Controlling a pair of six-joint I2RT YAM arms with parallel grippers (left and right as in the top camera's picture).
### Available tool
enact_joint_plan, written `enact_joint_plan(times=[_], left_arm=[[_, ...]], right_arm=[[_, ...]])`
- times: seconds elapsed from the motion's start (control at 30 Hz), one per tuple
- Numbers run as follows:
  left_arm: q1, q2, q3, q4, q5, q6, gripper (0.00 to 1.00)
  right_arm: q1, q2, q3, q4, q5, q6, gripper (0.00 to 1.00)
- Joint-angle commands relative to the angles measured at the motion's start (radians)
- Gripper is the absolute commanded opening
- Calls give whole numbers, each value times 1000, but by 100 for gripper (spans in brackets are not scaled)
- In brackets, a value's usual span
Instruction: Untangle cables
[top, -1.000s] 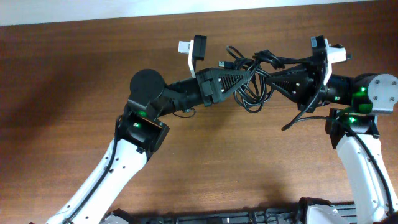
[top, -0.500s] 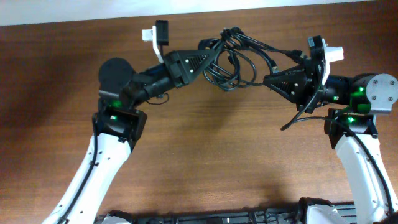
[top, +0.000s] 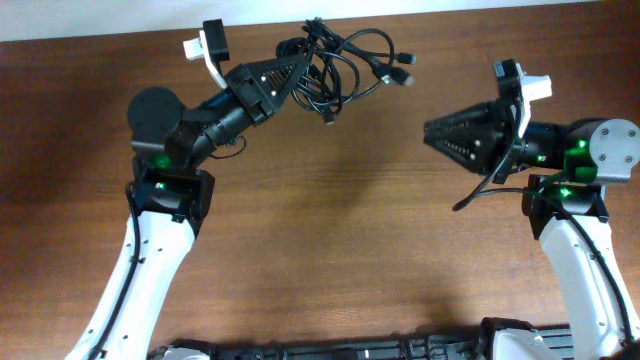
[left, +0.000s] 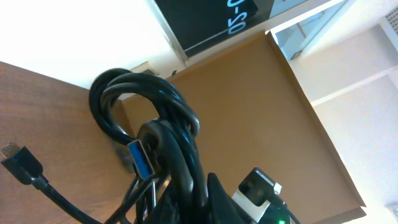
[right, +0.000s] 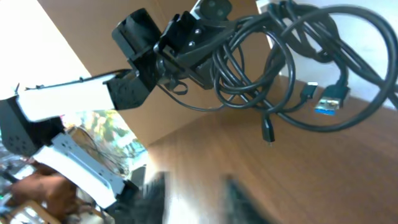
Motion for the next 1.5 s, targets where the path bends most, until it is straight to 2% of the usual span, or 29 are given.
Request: enact_joint_plan(times=[0.0, 0.03, 0.23, 0.5, 0.63, 0.7, 0.77, 0.93, 1.0, 1.1, 1.2, 1.37, 1.47], left_arm=[[-2, -20, 10, 13, 45, 21, 0], [-5, -20, 10, 13, 66, 35, 0], [-95, -20, 10, -42, 62, 151, 0], [-120, -20, 10, -148, -71, 193, 0], [-120, -20, 10, -171, -124, 192, 0], [-120, -20, 10, -172, -124, 192, 0], [-120, -20, 10, -172, -124, 193, 0], [-120, -20, 10, -172, -123, 240, 0], [-120, -20, 10, -175, -123, 241, 0], [-120, -20, 10, -174, -123, 241, 0], [-134, -20, 10, -166, -97, 240, 0], [-209, -20, 10, -158, -90, 241, 0], [-241, -20, 10, -136, -89, 268, 0]], right_arm=[[-3, -13, 4, 6, -5, 2, 78], [-3, -13, 4, 6, 9, 2, 100], [-3, -13, 4, 3, 177, 38, 99], [-5, -13, 18, -6, 404, 134, 98], [-24, -13, 99, -190, 637, 121, 98], [-29, -13, 140, -227, 684, 66, 98], [-29, -13, 200, -340, 682, -23, 98], [-28, -13, 380, -873, 681, -510, 98], [-21, -15, 433, -1026, 683, -693, 99], [1, -24, 481, -1187, 711, -893, 99], [93, -50, 494, -1348, 853, -1144, 99], [283, -71, 494, -1460, 1022, -1317, 99], [371, -71, 494, -1480, 1097, -1346, 99]])
